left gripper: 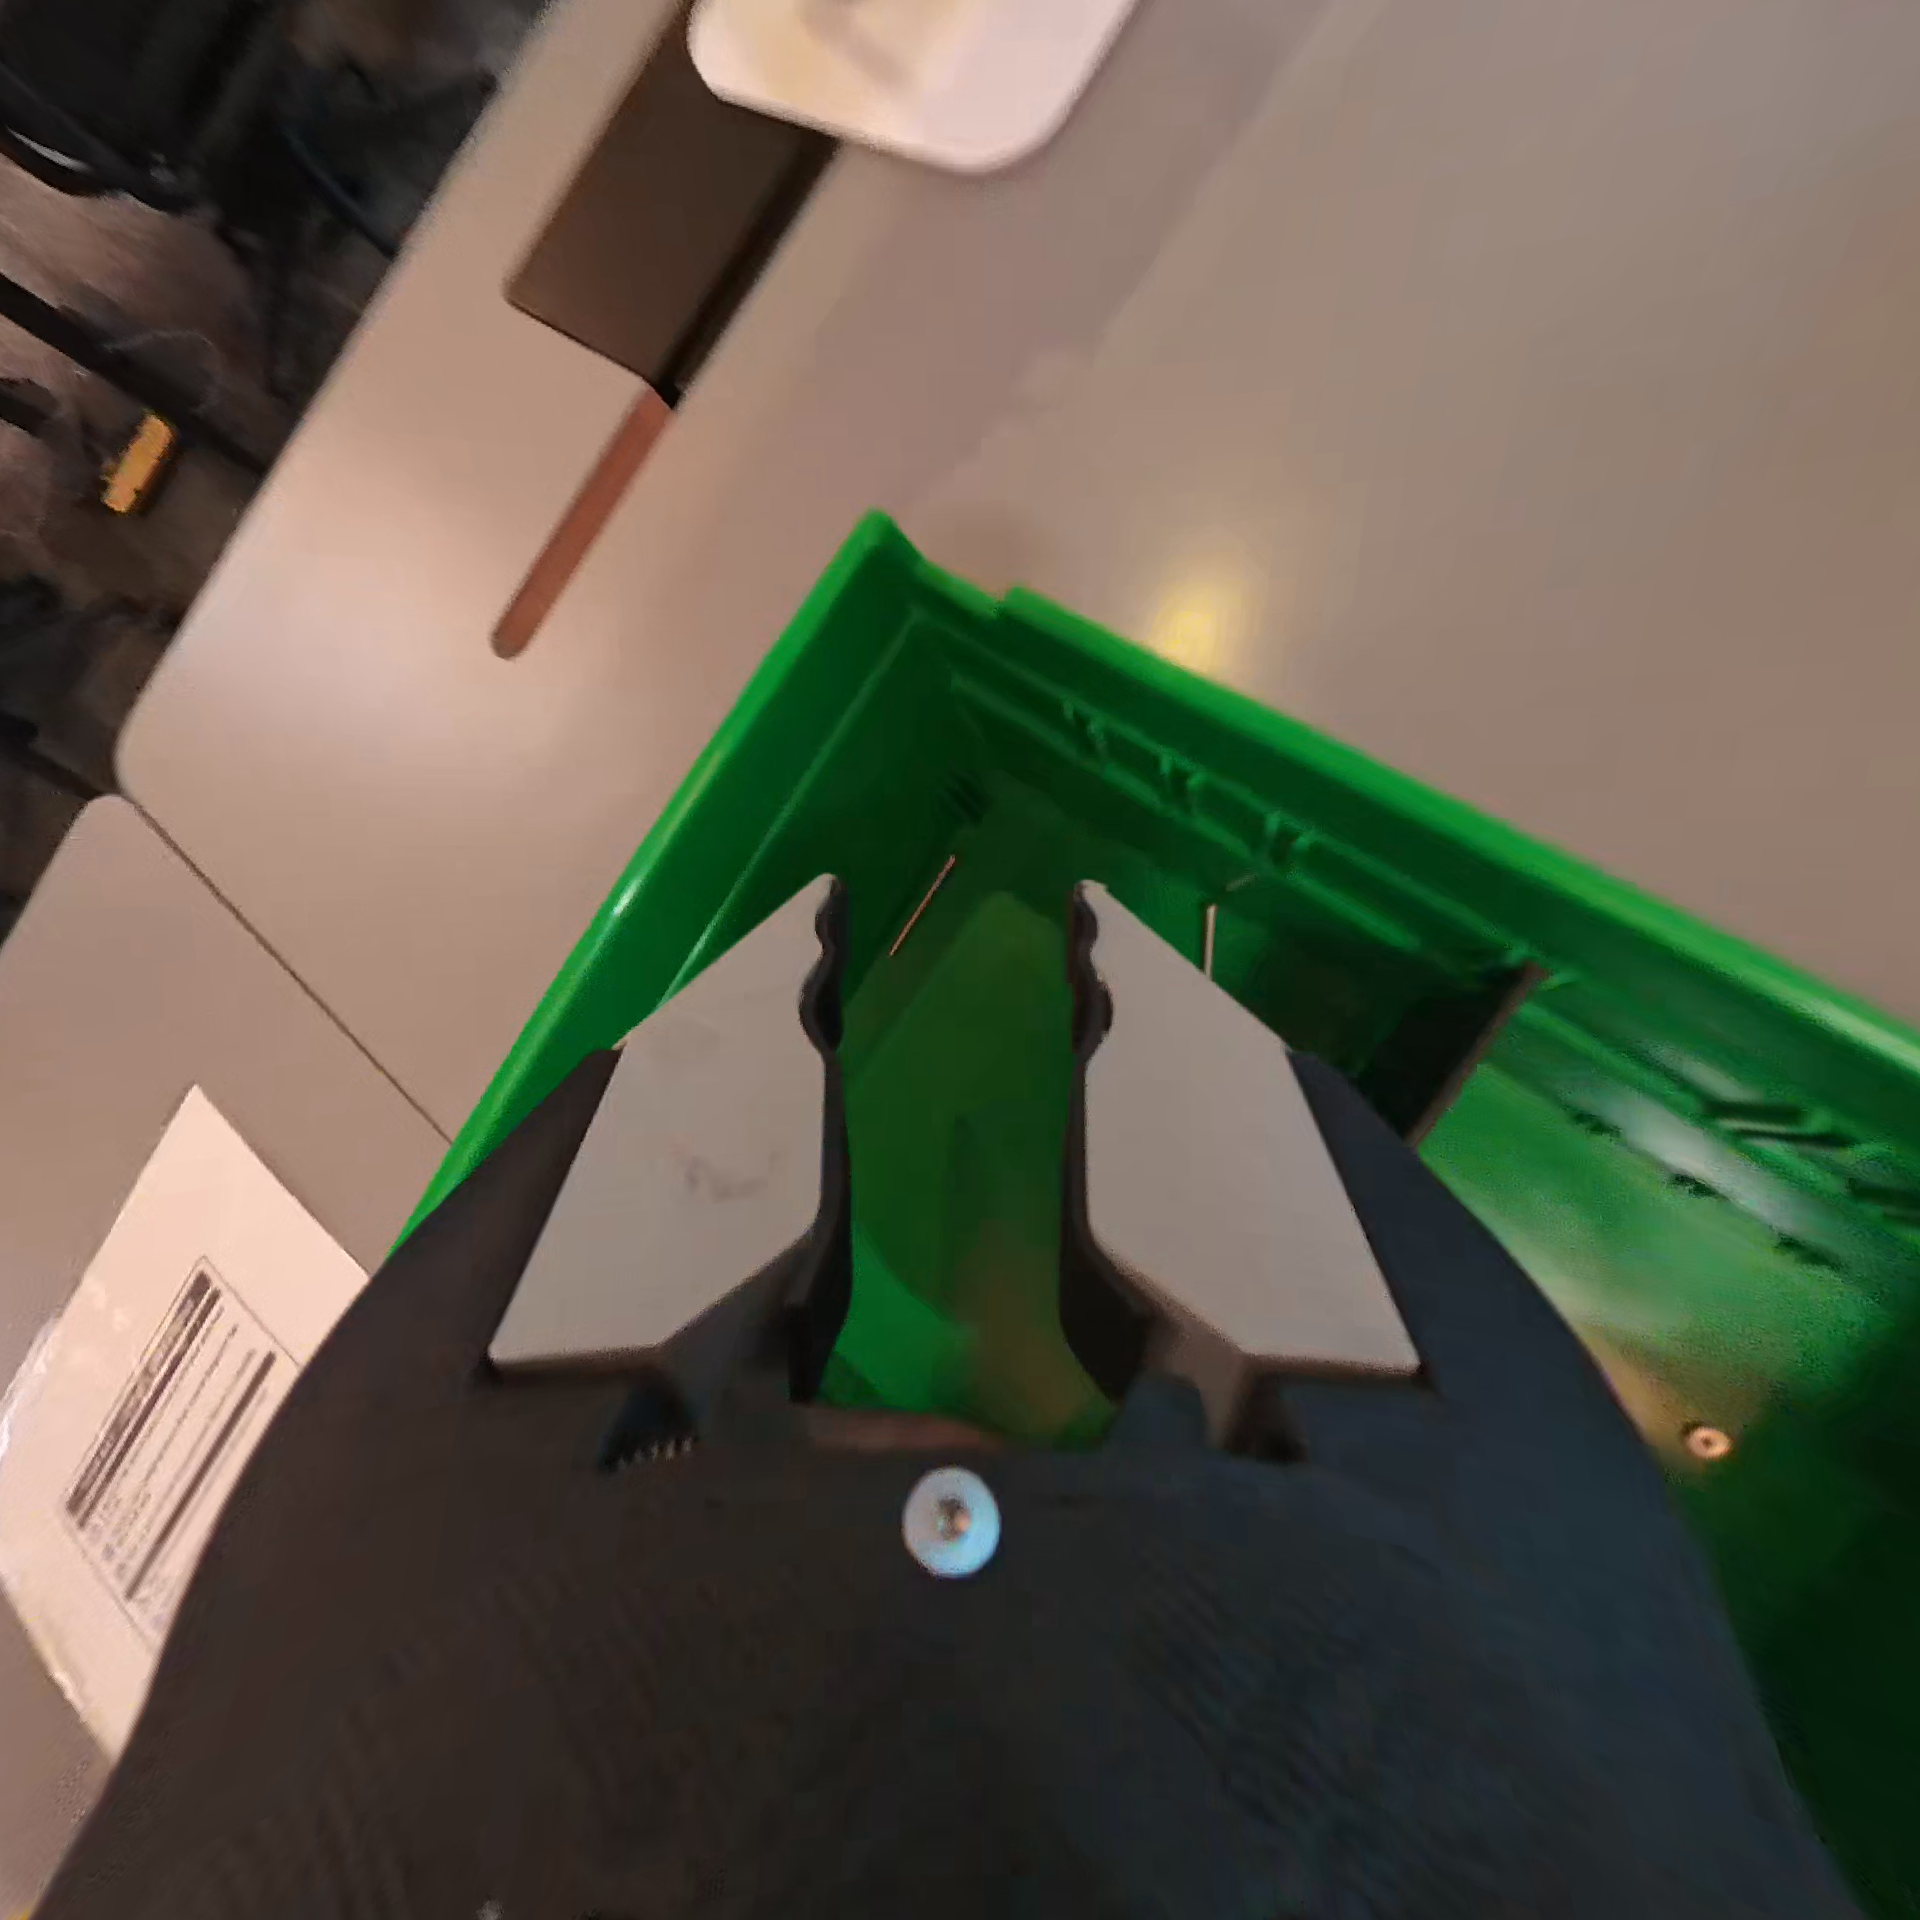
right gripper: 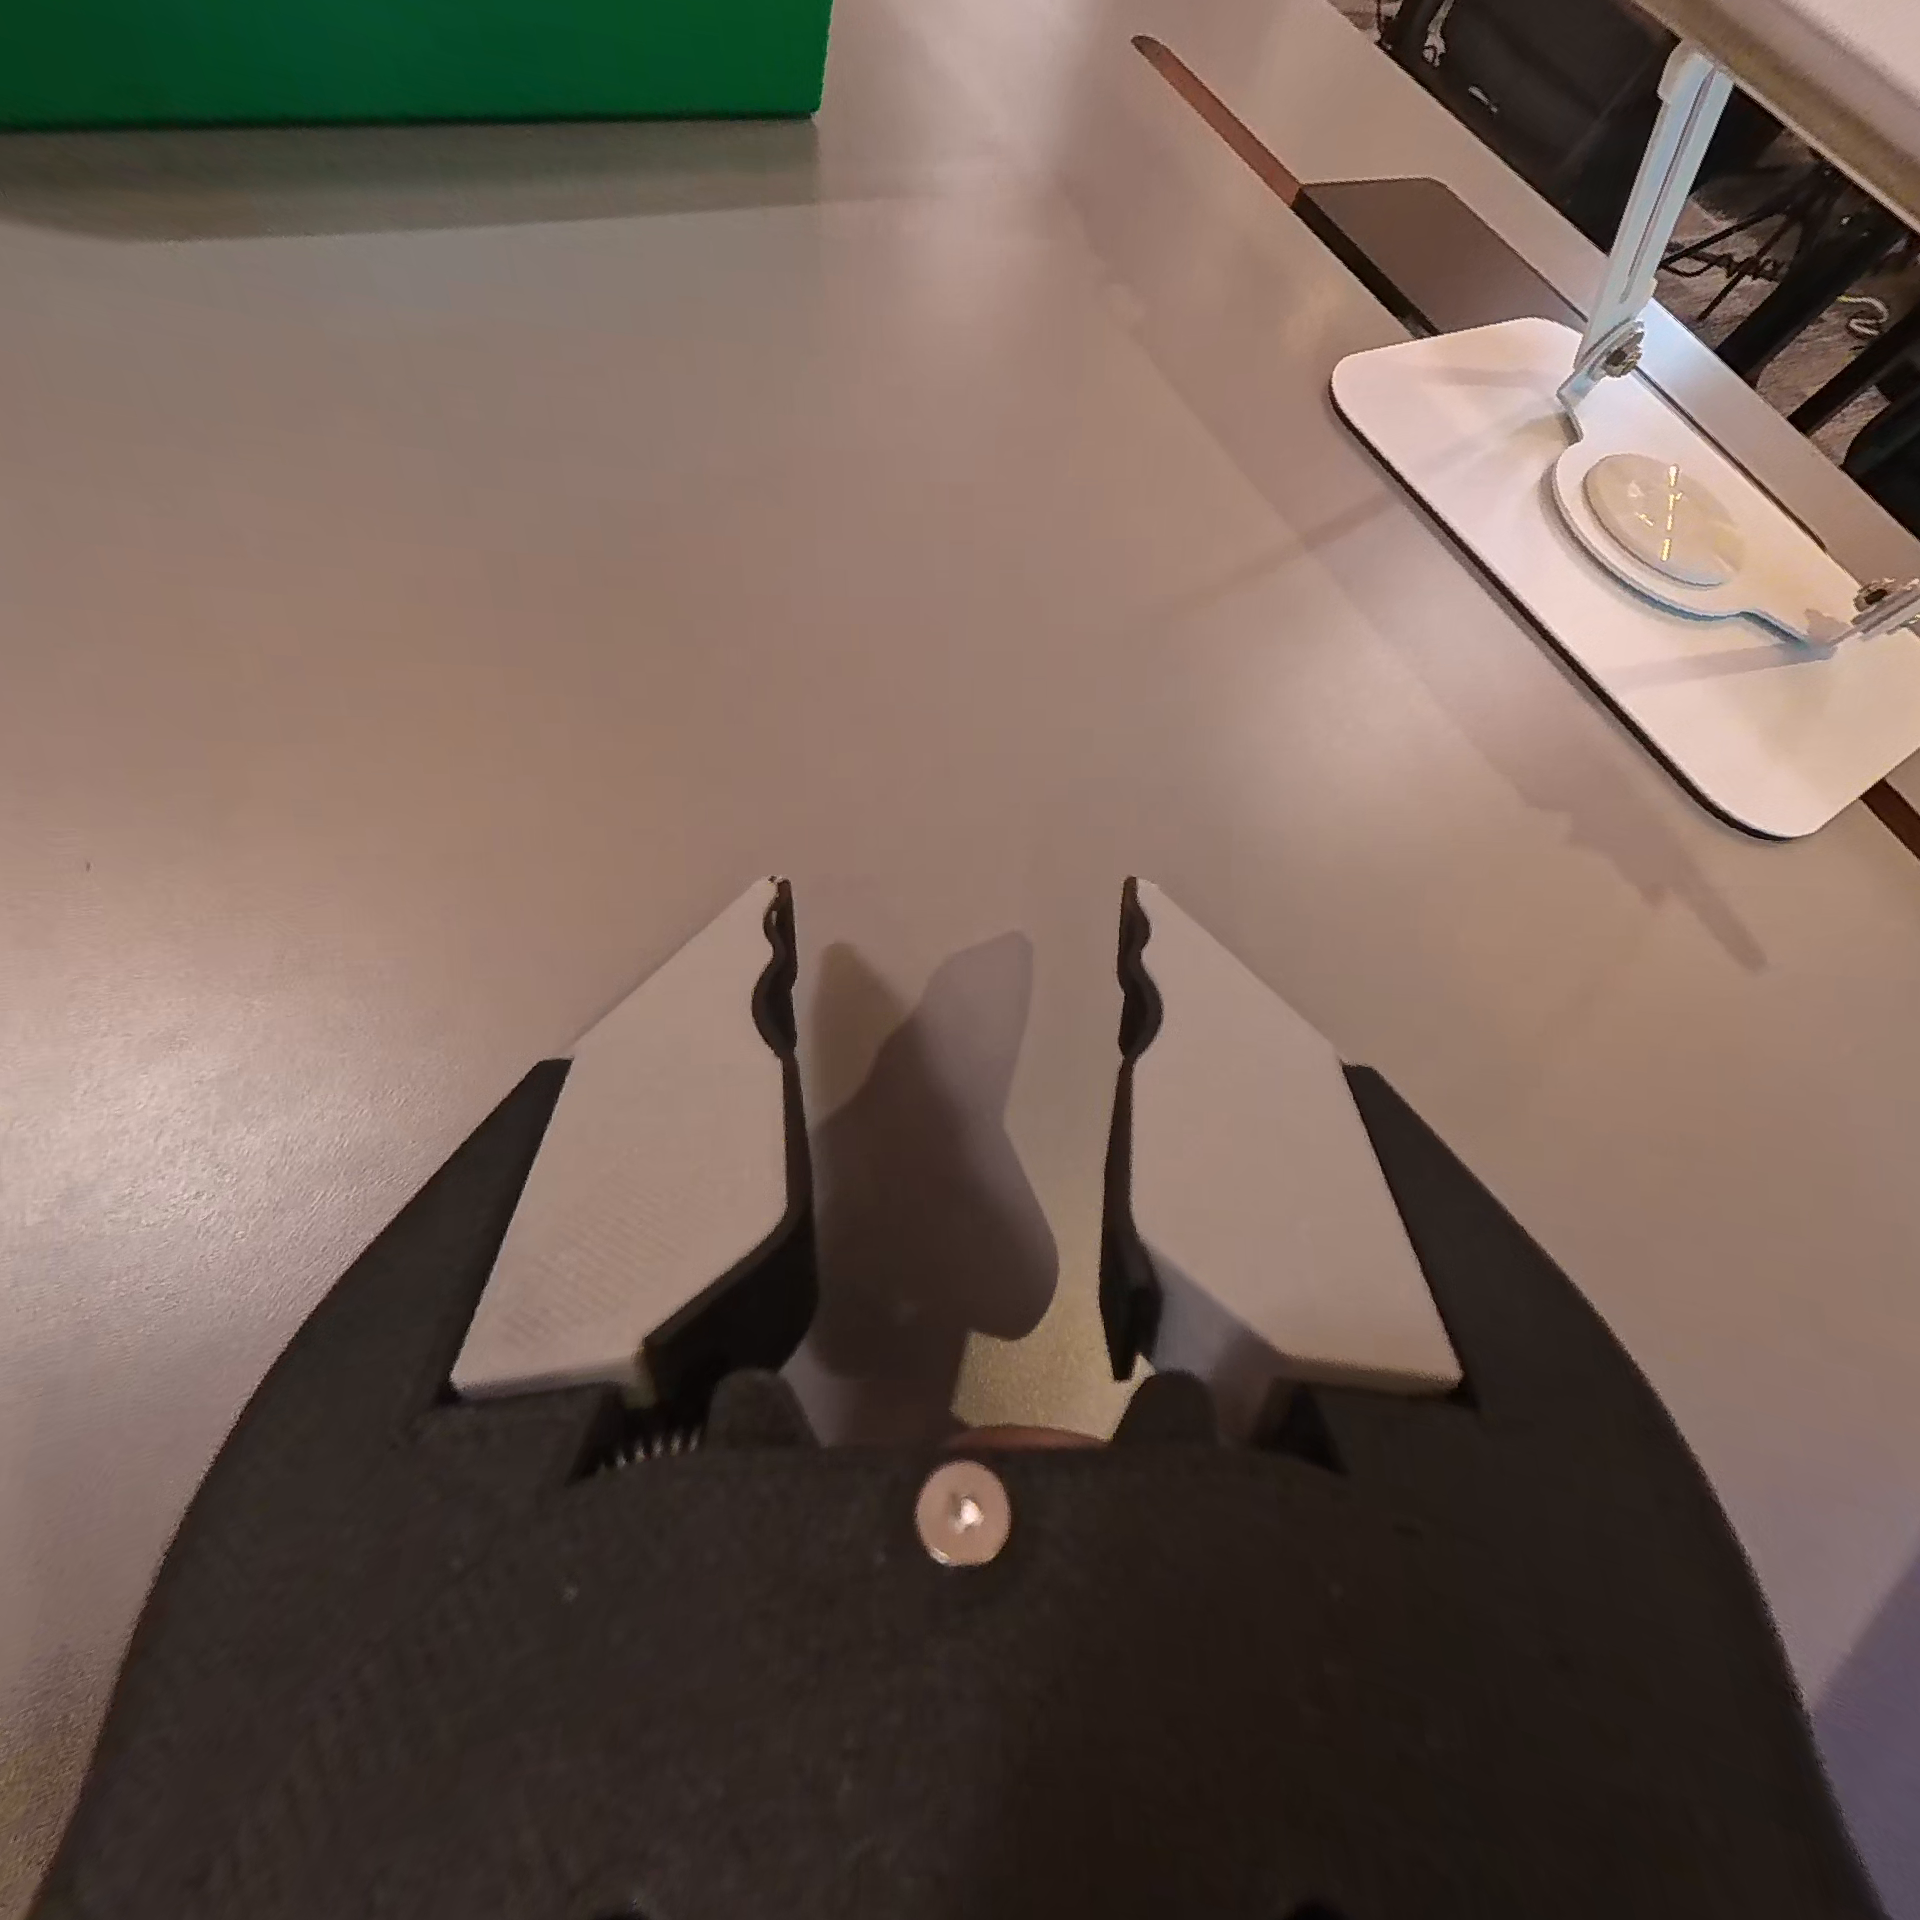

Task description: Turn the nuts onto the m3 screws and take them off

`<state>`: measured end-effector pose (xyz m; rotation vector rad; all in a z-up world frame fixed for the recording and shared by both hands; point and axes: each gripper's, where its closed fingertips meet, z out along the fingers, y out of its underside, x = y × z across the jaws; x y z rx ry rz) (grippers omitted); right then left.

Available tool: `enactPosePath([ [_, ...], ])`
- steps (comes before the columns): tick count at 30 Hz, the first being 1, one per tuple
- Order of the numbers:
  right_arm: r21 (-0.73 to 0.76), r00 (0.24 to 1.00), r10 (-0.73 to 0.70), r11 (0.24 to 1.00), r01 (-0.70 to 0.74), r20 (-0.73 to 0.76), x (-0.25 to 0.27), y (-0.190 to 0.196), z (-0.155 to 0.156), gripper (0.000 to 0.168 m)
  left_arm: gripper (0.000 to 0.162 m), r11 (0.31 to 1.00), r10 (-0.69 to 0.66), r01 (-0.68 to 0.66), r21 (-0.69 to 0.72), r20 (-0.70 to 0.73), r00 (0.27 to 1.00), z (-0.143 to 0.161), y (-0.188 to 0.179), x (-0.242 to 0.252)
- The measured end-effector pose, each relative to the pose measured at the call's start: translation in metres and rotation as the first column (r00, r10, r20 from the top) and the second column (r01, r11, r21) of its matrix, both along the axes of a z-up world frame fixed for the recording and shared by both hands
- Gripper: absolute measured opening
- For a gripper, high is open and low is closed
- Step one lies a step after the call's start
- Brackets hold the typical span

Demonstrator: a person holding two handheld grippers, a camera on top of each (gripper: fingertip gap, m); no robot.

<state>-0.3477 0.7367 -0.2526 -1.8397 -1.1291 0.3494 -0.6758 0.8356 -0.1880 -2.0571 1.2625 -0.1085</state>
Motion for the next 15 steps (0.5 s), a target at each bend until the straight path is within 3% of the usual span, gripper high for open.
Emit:
enactPosePath([
  [8,0.003,1.000,-0.028,1.000,0.028,0.012,0.002,0.004,-0.001,0.058,0.045,0.984,-0.132,0.097,-0.149,-0.246,0.960,-0.073,0.017,-0.006],
  [11,0.007,0.999,-0.032,0.999,0.032,0.002,0.003,0.004,0.000,0.057,0.022,0.981,-0.159,0.124,-0.147,-0.259,0.953,-0.082,0.025,-0.004],
  [15,0.005,1.000,-0.022,1.000,0.022,0.016,0.001,0.003,-0.001,0.056,0.012,0.975,-0.180,0.148,-0.165,-0.203,0.963,-0.085,0.028,0.004],
])
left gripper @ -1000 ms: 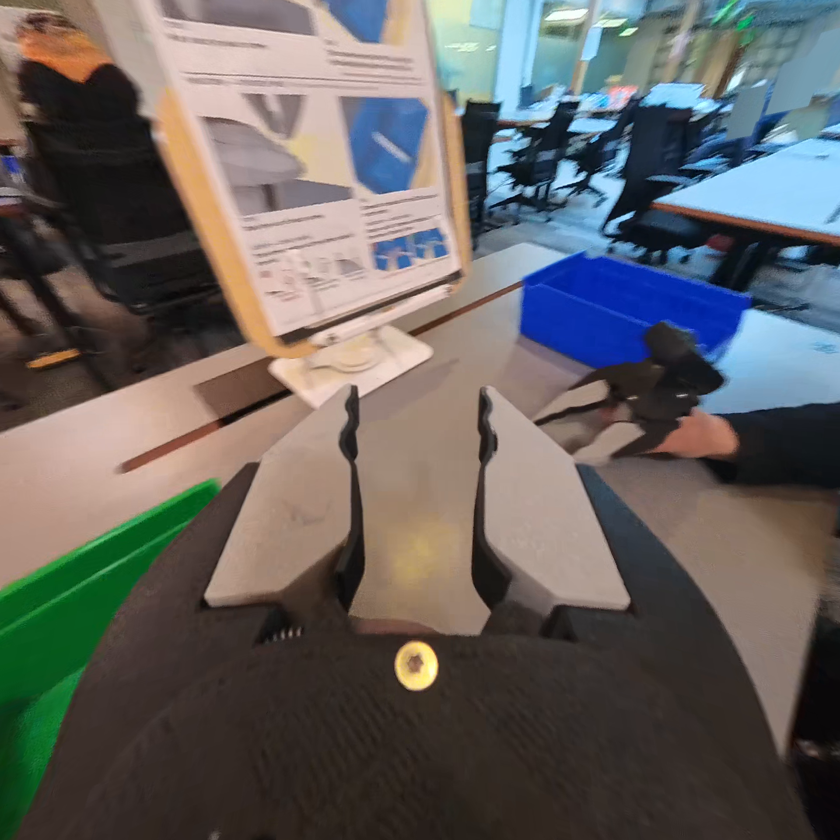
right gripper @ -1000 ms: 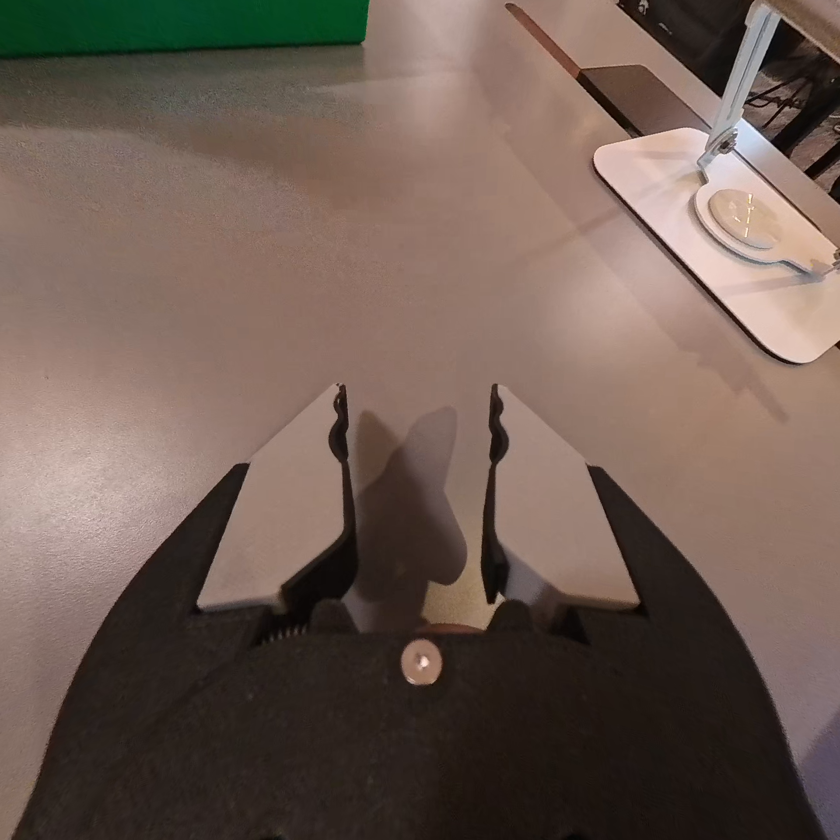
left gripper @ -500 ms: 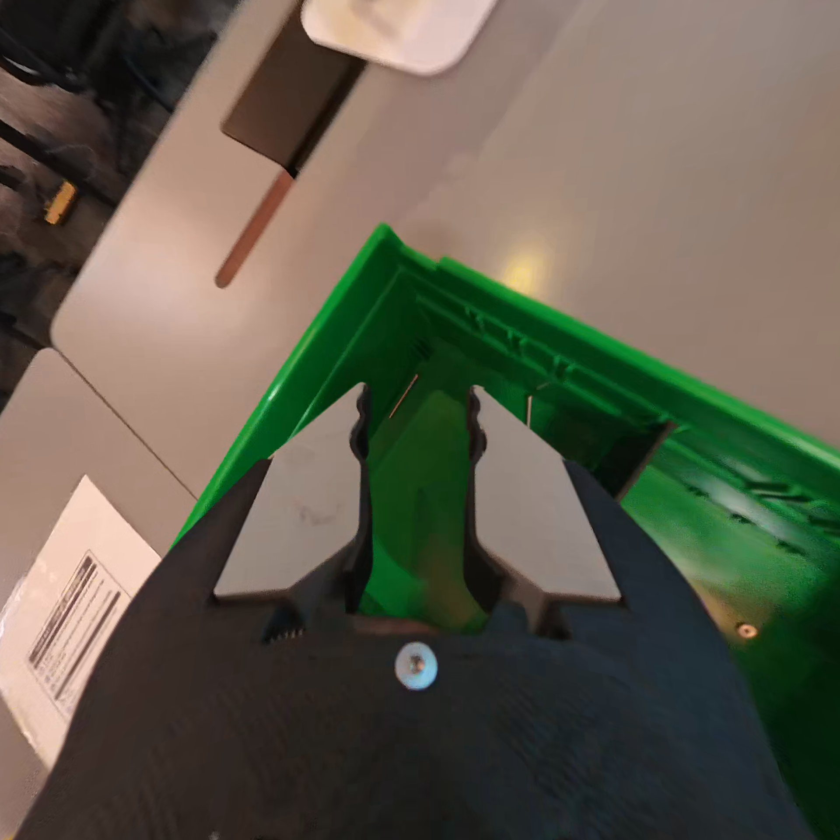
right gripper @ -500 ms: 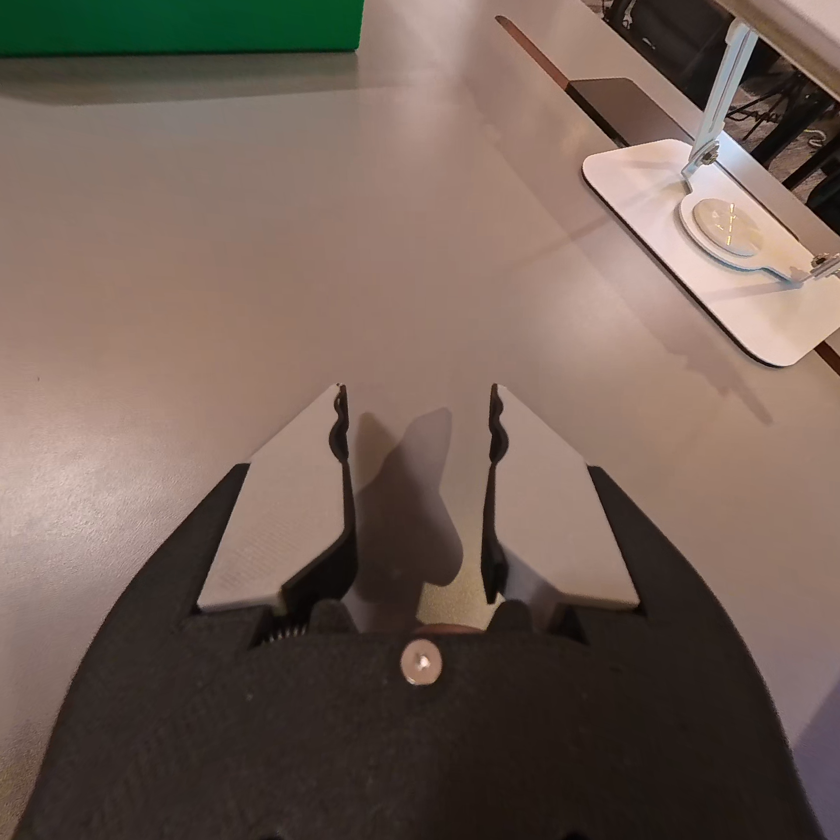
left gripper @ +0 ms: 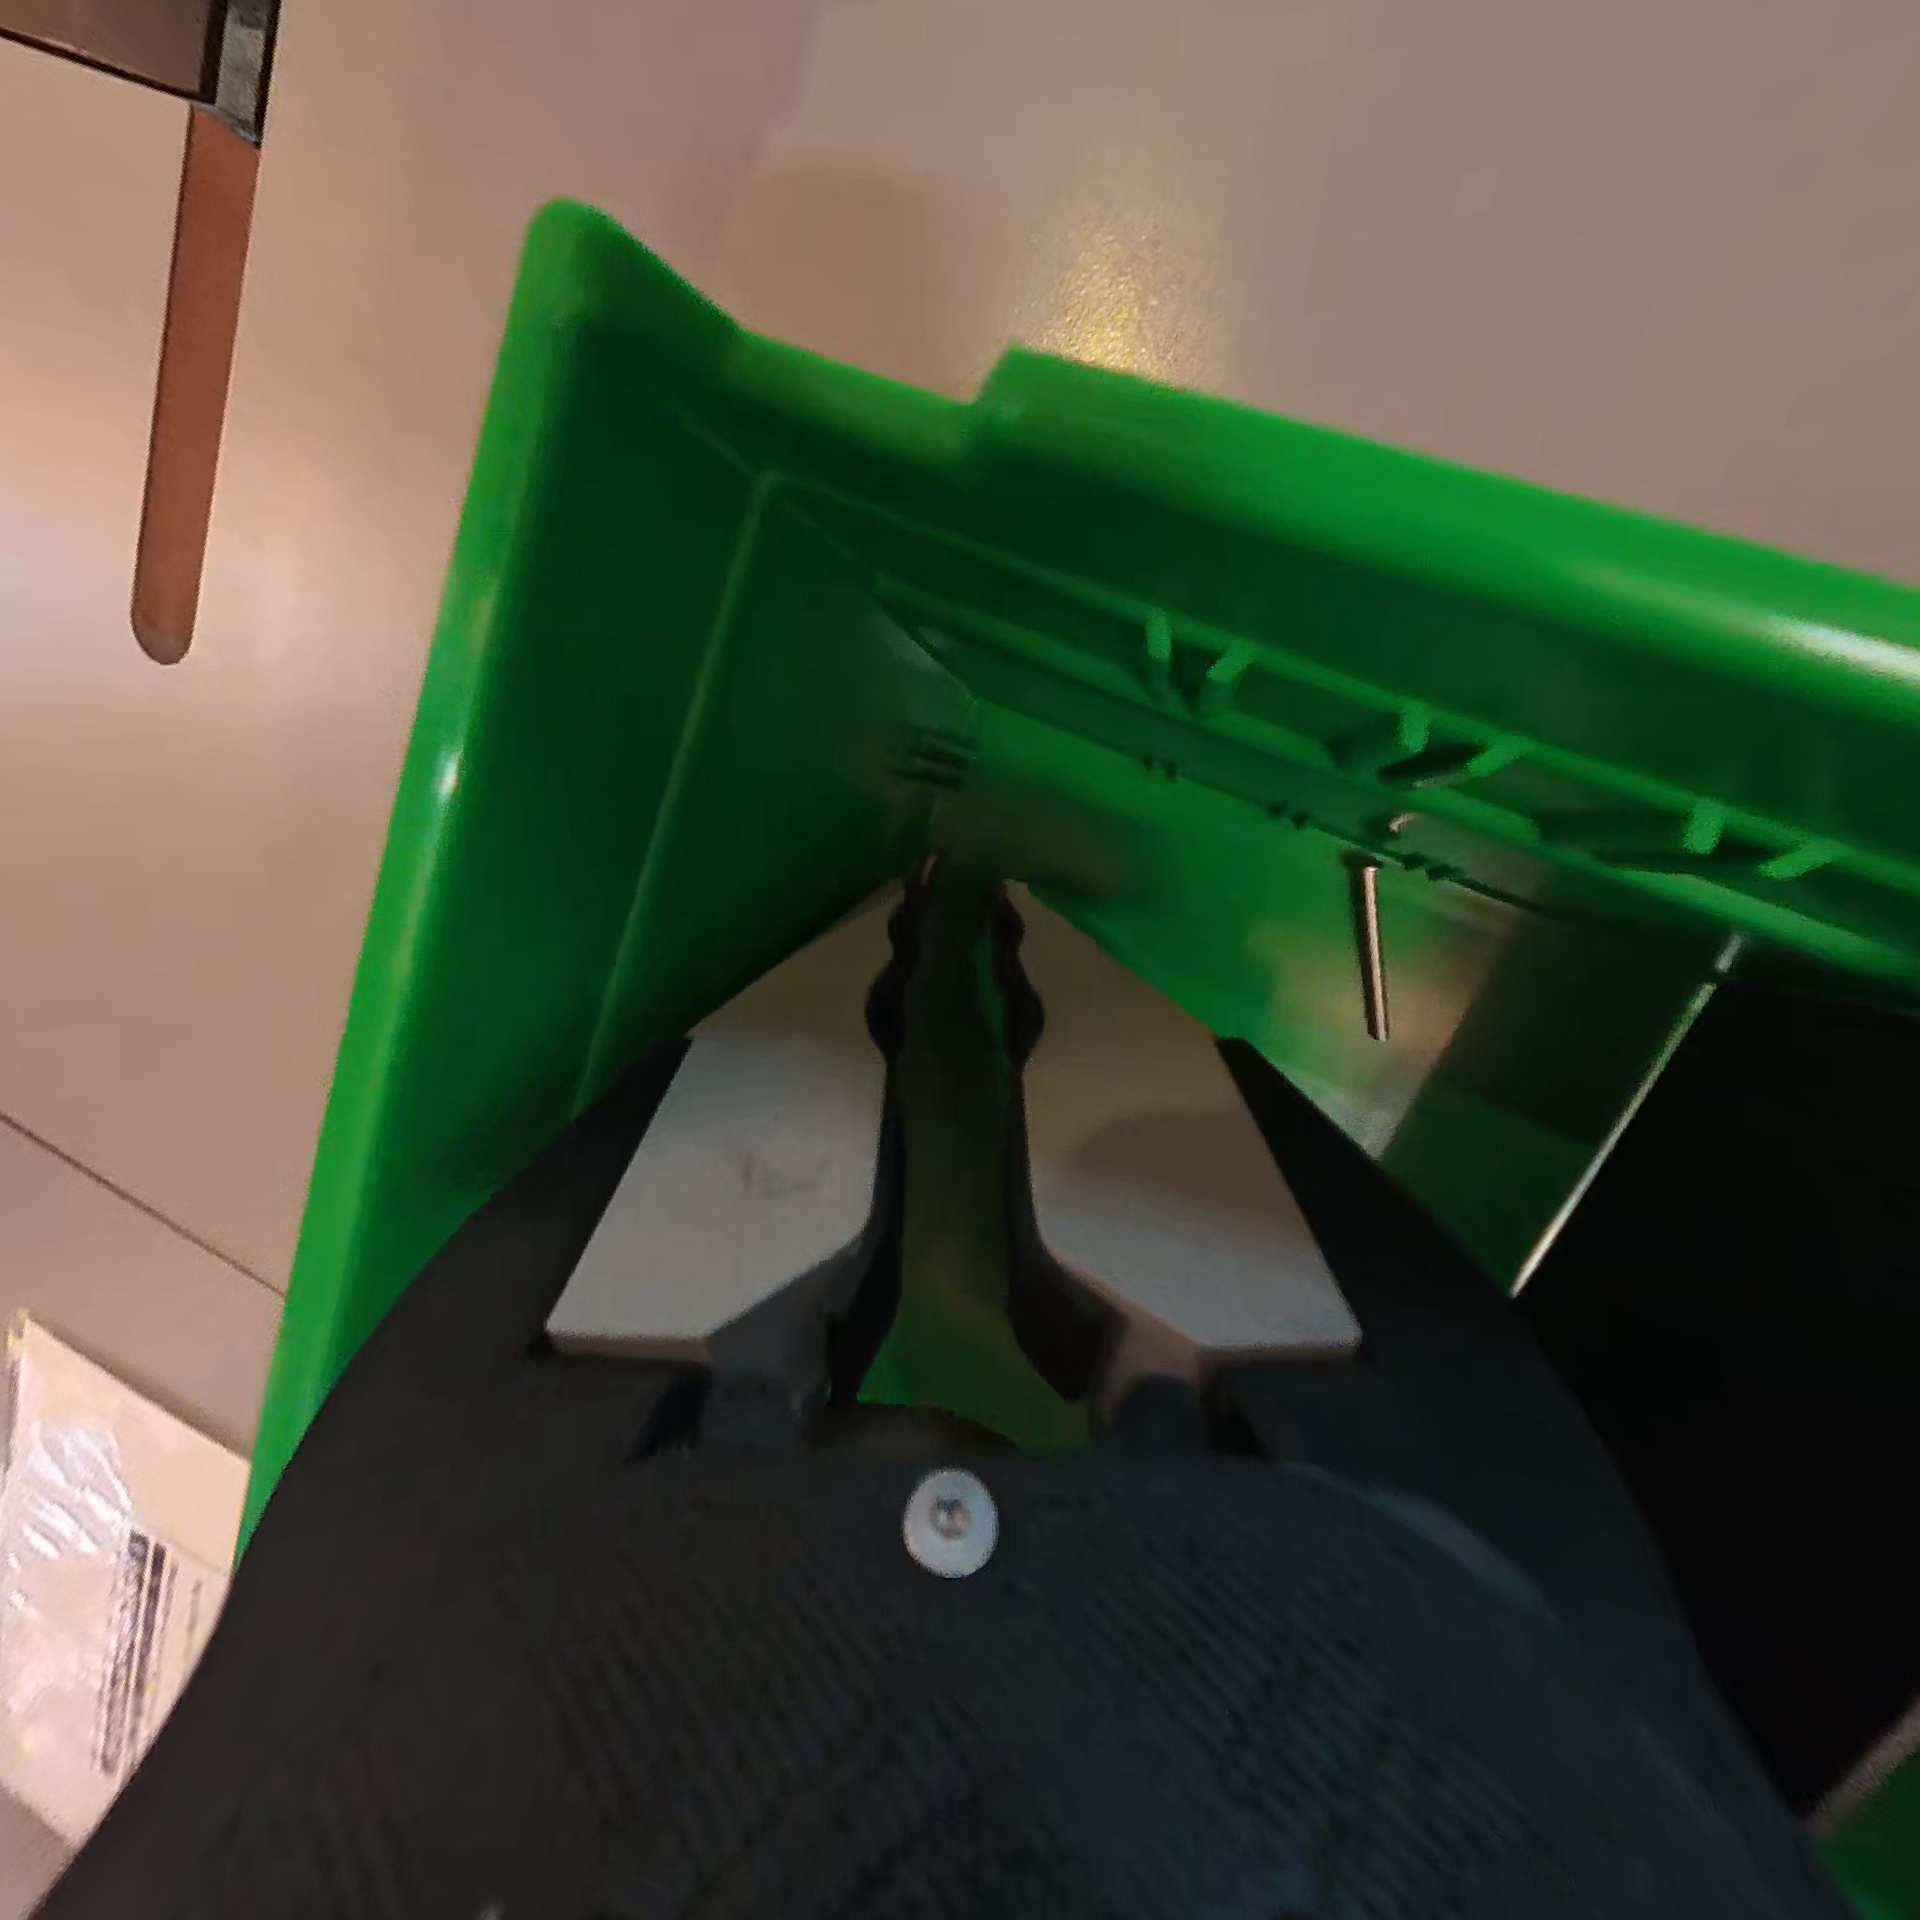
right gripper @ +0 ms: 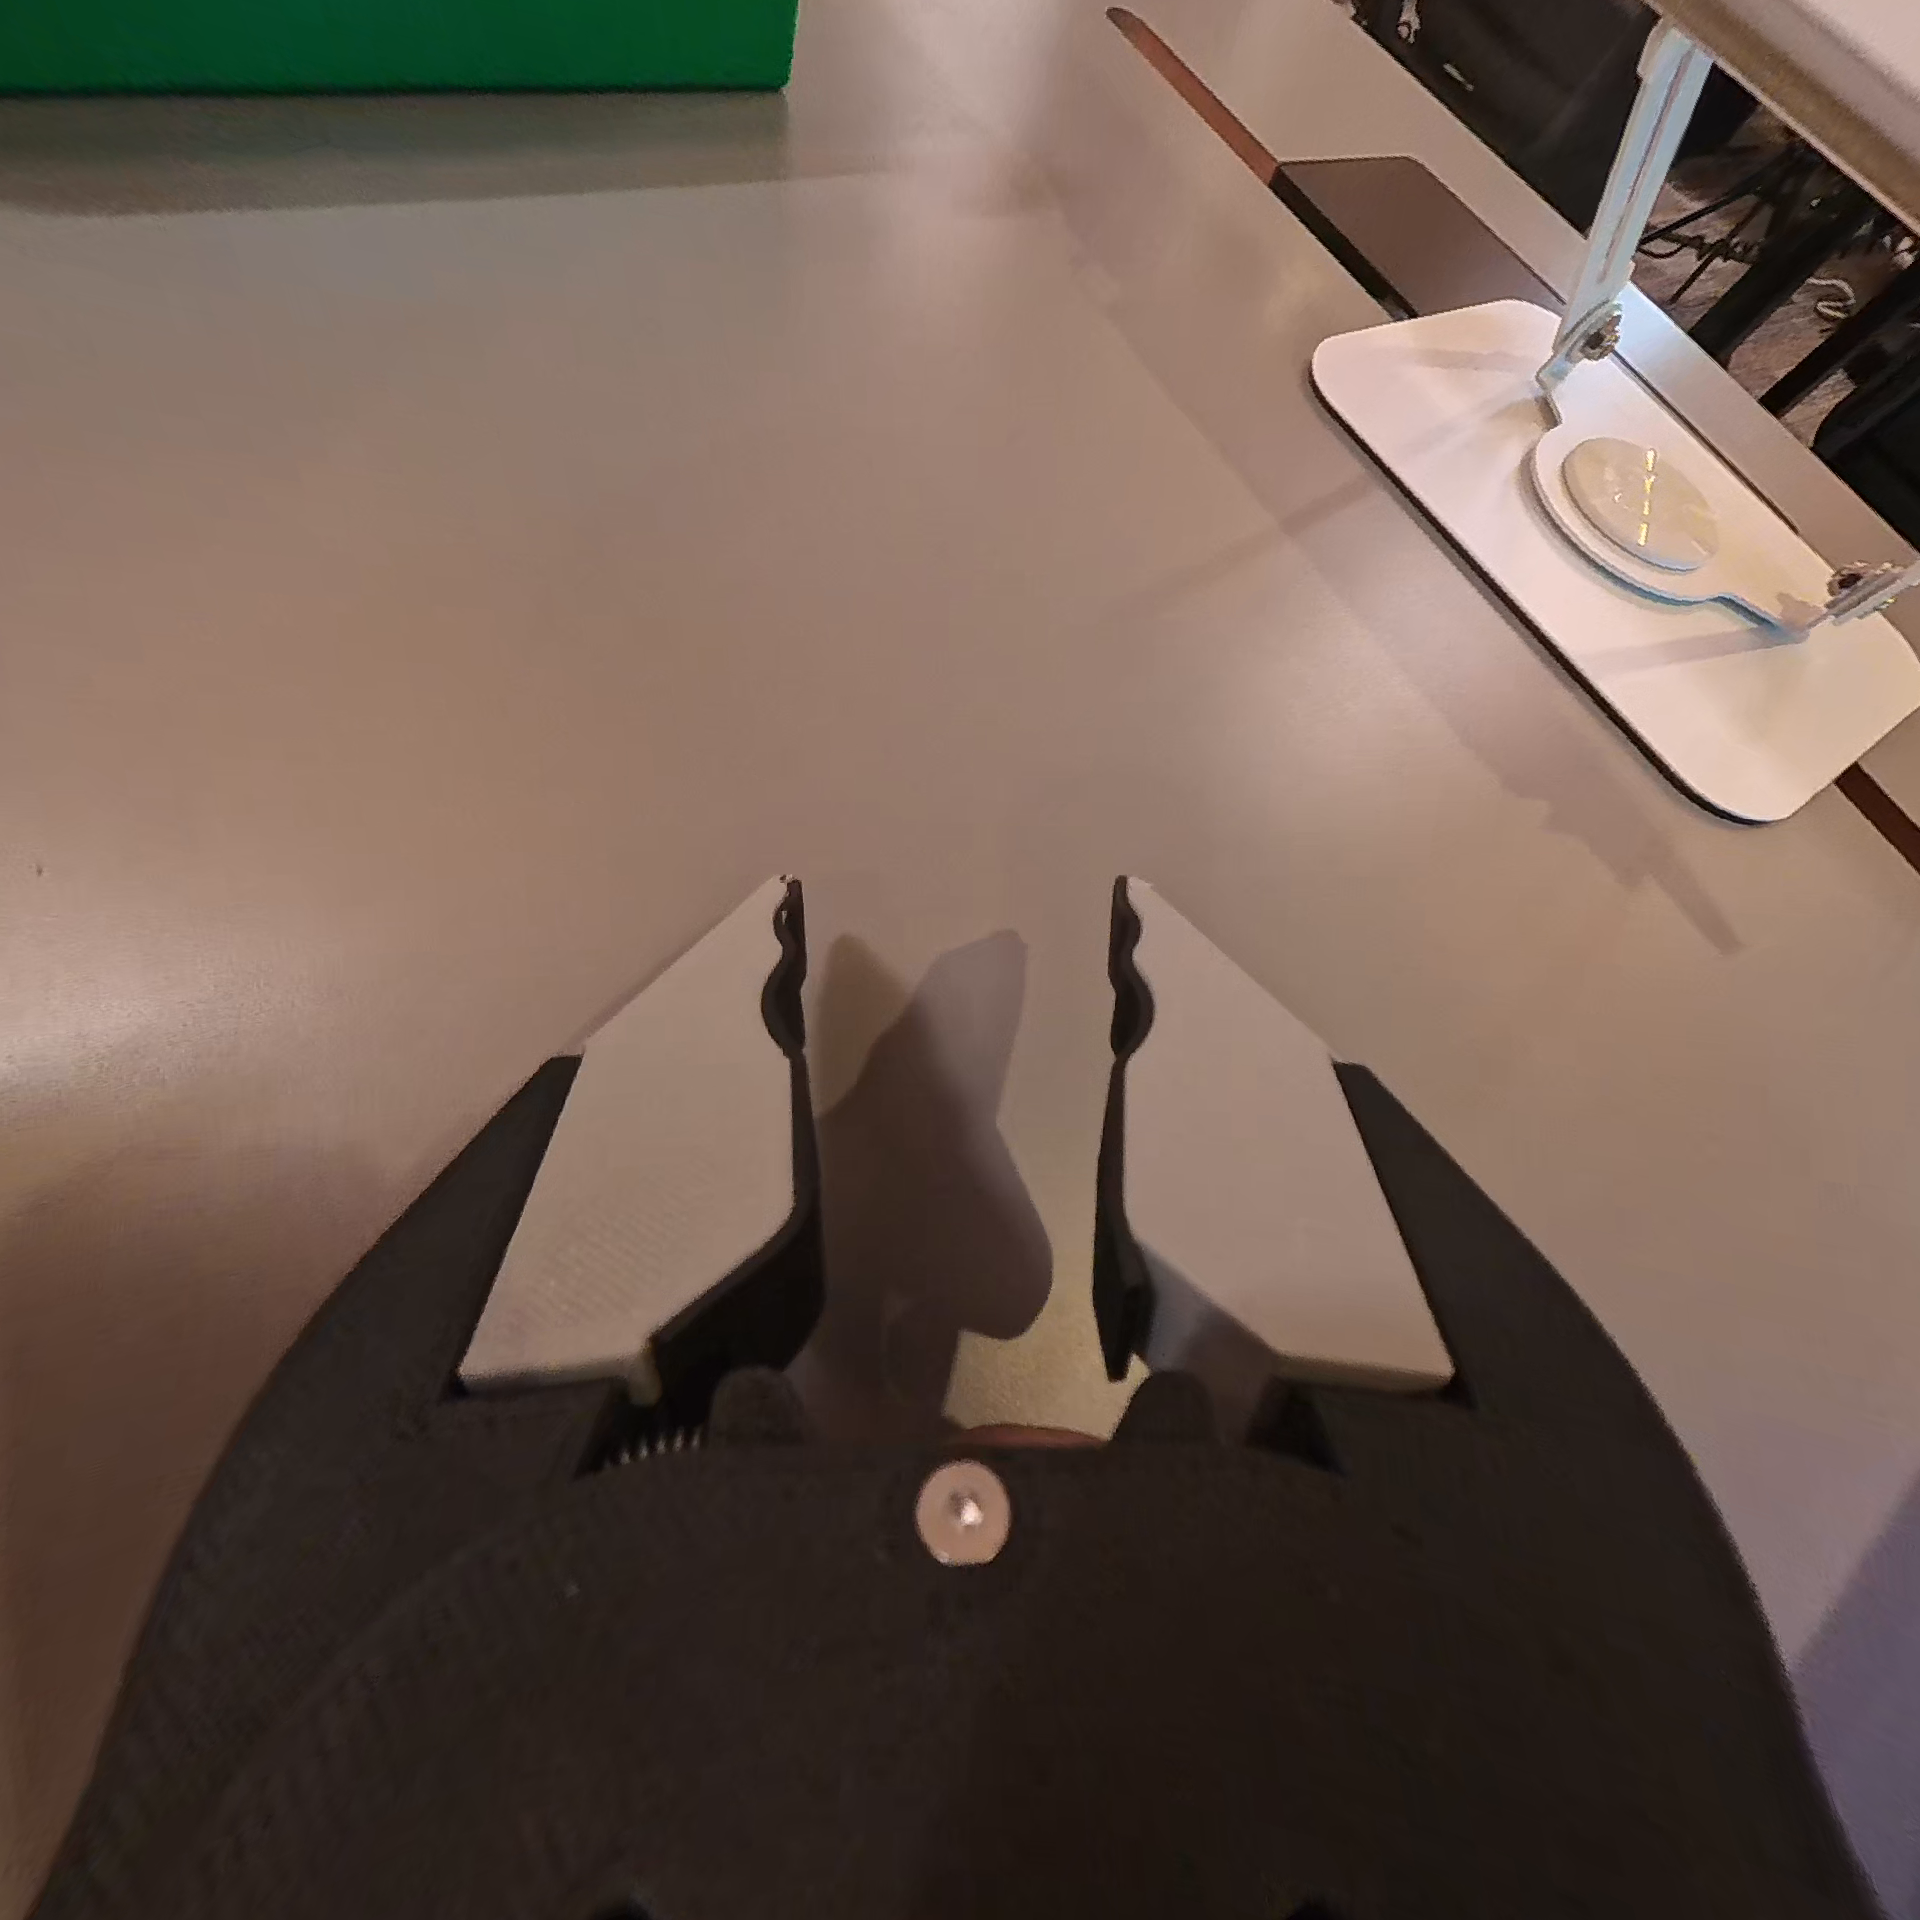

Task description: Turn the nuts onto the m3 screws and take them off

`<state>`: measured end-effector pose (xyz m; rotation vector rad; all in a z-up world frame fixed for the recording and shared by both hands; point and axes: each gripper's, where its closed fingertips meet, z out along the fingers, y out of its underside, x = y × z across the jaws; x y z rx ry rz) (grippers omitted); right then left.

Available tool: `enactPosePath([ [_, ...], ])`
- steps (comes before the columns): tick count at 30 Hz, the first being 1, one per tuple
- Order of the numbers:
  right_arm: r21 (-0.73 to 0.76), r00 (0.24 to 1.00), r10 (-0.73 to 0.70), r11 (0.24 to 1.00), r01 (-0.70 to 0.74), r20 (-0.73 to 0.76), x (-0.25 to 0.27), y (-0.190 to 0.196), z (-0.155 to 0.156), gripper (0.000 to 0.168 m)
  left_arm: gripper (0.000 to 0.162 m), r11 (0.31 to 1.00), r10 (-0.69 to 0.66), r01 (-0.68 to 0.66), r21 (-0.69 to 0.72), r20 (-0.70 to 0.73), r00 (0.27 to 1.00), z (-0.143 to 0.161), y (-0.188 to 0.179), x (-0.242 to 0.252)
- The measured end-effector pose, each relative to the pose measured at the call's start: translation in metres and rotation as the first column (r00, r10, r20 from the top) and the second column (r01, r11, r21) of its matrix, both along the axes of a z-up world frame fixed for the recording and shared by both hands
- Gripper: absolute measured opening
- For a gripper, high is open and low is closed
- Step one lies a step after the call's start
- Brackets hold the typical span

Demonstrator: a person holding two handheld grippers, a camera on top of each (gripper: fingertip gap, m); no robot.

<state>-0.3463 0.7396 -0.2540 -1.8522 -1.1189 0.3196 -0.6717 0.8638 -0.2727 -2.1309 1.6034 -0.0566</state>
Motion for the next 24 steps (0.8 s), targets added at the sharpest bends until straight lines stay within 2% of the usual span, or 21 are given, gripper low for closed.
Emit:
enactPosePath([
  [3,0.004,1.000,0.007,1.000,-0.007,0.006,-0.001,-0.001,0.000,0.056,0.009,0.999,0.005,-0.004,-0.043,0.029,1.000,-0.001,-0.001,0.001],
  [6,0.007,1.000,0.012,1.000,-0.012,-0.003,-0.001,-0.002,0.001,0.055,0.025,0.984,0.016,-0.006,-0.176,0.053,0.998,-0.001,-0.012,0.001],
  [9,0.013,1.000,0.017,1.000,-0.017,-0.016,-0.001,-0.002,0.003,0.055,0.029,0.967,0.020,-0.008,-0.254,0.043,0.999,0.000,-0.022,-0.002],
  [15,0.016,0.999,0.031,0.999,-0.031,-0.012,-0.002,-0.004,0.003,0.055,0.019,0.977,-0.024,0.015,-0.214,-0.037,0.999,0.000,-0.029,-0.020],
  [19,0.015,0.999,0.033,0.999,-0.033,-0.011,-0.003,-0.005,0.003,0.054,0.017,0.986,-0.007,0.004,-0.170,-0.019,1.000,0.005,-0.026,-0.026],
  [23,0.011,0.999,0.034,0.999,-0.033,-0.014,-0.002,-0.005,0.003,0.053,0.013,0.978,-0.014,0.010,-0.207,-0.019,1.000,-0.002,-0.032,-0.026],
  [24,0.009,0.999,0.034,0.999,-0.034,-0.015,-0.002,-0.005,0.003,0.053,0.008,0.975,-0.022,0.021,-0.221,-0.005,1.000,-0.003,-0.034,-0.024],
])
